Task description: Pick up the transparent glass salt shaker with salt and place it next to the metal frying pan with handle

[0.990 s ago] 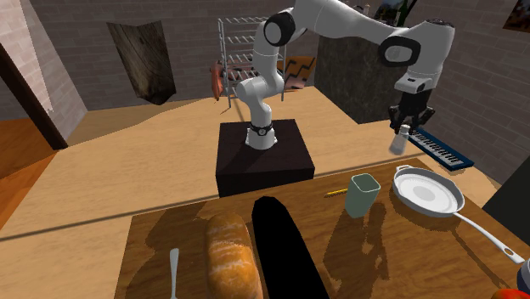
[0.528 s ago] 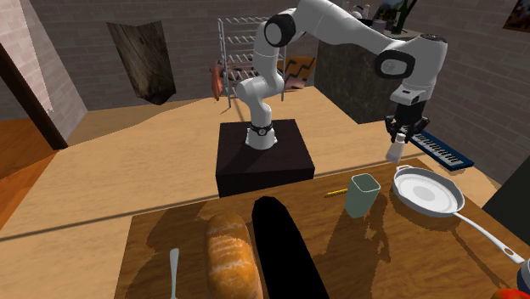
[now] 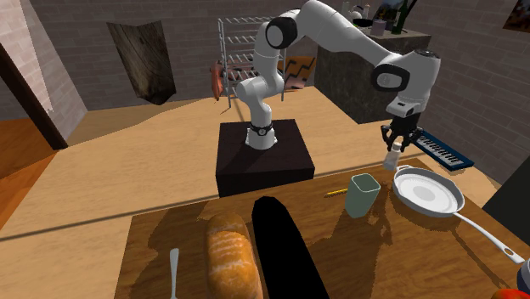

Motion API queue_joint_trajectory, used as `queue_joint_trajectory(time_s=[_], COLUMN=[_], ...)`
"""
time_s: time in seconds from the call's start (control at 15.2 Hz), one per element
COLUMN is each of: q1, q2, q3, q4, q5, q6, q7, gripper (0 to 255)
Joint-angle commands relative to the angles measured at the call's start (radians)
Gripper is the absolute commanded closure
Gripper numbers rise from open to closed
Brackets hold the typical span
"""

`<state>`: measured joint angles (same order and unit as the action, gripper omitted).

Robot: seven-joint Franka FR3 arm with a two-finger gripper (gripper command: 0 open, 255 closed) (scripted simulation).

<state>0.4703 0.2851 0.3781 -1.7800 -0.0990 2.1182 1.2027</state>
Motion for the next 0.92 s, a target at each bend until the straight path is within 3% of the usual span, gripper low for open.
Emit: queue_joint_trajectory(time_s=[0.0, 0.33, 0.86], q1=[0.0, 0.004, 0.004], q2=[0.01, 0.039, 0.039], q3=[-0.002, -0.008, -0.008], q4=[-0.014, -0.049, -0.049], q5=[-0.005, -0.019, -0.019], q6=[0.024, 0.085, 0.085], q7=[0.001, 0.01, 0.01], gripper=[255, 255, 255])
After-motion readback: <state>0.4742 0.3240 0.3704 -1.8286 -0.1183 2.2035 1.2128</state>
